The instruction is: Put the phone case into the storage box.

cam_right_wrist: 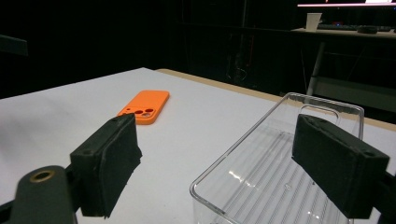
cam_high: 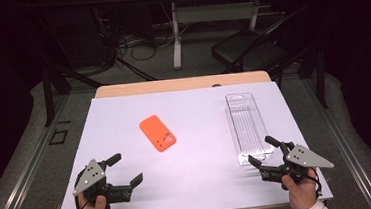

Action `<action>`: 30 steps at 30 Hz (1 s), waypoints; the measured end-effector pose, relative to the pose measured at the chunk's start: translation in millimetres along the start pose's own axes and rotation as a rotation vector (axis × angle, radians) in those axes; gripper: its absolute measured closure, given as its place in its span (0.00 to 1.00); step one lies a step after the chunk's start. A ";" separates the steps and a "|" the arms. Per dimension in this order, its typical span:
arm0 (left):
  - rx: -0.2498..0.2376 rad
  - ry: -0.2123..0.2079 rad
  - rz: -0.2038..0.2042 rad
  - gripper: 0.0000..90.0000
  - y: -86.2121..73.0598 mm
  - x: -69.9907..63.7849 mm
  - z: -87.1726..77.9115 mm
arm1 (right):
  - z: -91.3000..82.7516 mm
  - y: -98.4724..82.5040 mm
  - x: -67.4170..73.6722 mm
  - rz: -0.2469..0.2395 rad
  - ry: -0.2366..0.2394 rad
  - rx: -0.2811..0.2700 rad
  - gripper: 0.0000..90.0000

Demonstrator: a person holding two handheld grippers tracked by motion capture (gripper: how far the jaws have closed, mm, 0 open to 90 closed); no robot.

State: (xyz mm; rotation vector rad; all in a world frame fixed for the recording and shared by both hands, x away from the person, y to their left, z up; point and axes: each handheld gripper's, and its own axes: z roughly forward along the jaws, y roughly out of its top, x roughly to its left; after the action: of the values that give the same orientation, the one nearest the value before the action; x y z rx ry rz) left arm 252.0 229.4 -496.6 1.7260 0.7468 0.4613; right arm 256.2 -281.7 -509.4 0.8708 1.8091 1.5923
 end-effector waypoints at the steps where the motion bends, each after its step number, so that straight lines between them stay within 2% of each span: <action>1: 0.000 0.000 0.000 0.03 0.0 0.0 0.0 | 0.0 0.0 0.0 0.000 0.000 0.000 0.15; 7: 0.009 -0.004 0.005 0.03 0.3 -2.1 2.1 | -0.2 -2.0 -0.3 -0.010 -0.008 0.006 0.15; 11: 0.026 -0.024 -0.020 0.03 0.8 -1.2 4.6 | 0.9 -2.8 -2.4 -0.010 -0.019 0.010 0.15; 13: 0.027 -0.020 -0.047 0.03 0.5 -0.9 6.7 | 1.7 -3.0 -3.3 -0.003 -0.015 0.008 0.15; 14: 0.027 -0.020 -0.047 0.03 0.5 -0.9 6.7 | 1.6 -3.5 -3.3 0.002 -0.013 0.011 0.15; 16: 0.038 0.023 -0.065 0.03 1.5 -1.0 9.2 | 1.6 -4.1 -2.4 0.000 -0.011 0.011 0.15; 17: 0.050 0.067 -0.078 0.03 2.0 -1.6 11.5 | 0.6 -3.9 -1.9 -0.006 -0.012 0.020 0.15; 18: 0.060 0.089 -0.091 0.02 2.3 -1.4 13.1 | 0.0 -3.8 -1.4 -0.013 -0.012 0.016 0.15; 19: 0.060 0.089 -0.091 0.02 2.3 -1.4 13.1 | -0.4 -3.8 -0.8 -0.011 -0.009 0.017 0.15; 20: 0.075 0.098 -0.113 0.02 2.3 -0.1 15.8 | -0.4 -3.8 -0.8 -0.011 -0.009 0.017 0.15; 24: 0.091 0.084 -0.145 0.01 5.9 2.1 23.0 | -3.3 -4.2 0.5 -0.022 -0.012 0.019 0.15; 27: 0.103 0.097 -0.152 0.01 9.8 3.1 28.2 | -4.4 -3.4 1.6 -0.023 -0.019 0.016 0.15; 28: 0.125 0.113 -0.156 0.01 13.8 5.0 35.2 | -4.3 -3.2 2.1 -0.022 -0.023 0.013 0.15; 30: 0.135 0.121 -0.149 0.01 15.4 6.5 38.7 | -4.1 -3.3 2.1 -0.022 -0.025 0.015 0.15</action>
State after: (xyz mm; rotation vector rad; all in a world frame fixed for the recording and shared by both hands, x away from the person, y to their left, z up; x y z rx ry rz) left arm 285.6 204.1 -493.2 1.7631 1.0058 0.4230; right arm 251.3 -282.9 -512.1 0.8705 1.8089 1.5494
